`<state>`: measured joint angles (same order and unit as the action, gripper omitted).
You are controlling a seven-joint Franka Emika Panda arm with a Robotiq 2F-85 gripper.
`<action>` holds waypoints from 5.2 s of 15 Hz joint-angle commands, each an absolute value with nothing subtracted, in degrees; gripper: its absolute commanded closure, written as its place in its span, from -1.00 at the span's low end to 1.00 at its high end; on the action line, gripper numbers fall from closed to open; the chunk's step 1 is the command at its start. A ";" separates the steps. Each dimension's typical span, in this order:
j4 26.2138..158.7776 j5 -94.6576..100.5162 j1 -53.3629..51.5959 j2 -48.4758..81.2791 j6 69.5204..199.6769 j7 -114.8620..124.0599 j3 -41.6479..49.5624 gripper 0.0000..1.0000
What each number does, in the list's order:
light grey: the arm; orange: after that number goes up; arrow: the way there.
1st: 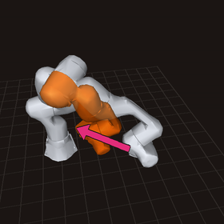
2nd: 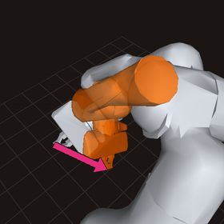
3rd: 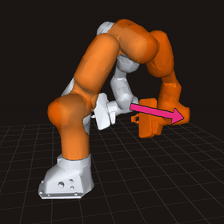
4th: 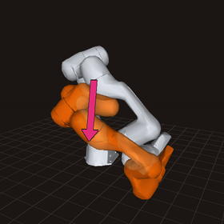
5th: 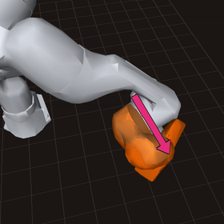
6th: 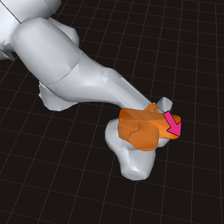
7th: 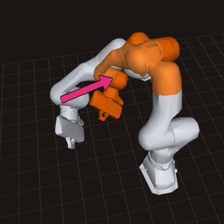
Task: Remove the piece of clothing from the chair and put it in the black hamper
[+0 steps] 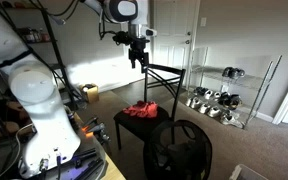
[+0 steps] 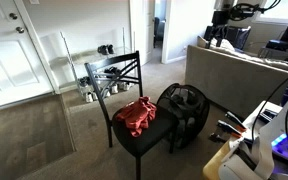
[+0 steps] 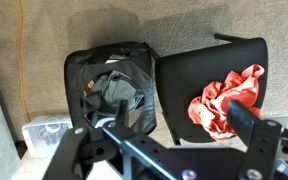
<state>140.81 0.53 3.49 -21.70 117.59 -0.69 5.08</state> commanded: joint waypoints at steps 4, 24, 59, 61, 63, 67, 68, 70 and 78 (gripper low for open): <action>140.73 0.41 3.81 -21.68 117.48 -0.81 4.79 -1.00; 137.58 9.87 -1.82 -0.17 141.97 28.10 -8.78 -1.00; 85.28 7.20 -17.71 54.37 140.53 24.32 -0.48 -1.00; 80.19 5.81 -17.01 58.05 137.42 22.78 -0.70 -1.00; 76.10 4.75 -16.50 60.94 134.82 21.58 -0.98 -1.00; 76.93 5.18 -17.91 61.00 136.56 23.63 0.57 -1.00; 76.56 5.16 -17.92 61.24 136.50 23.63 0.51 -1.00; 76.30 5.14 -17.92 61.32 136.45 23.62 0.45 -1.00; 66.35 4.78 -20.72 71.41 135.22 27.04 1.46 -1.00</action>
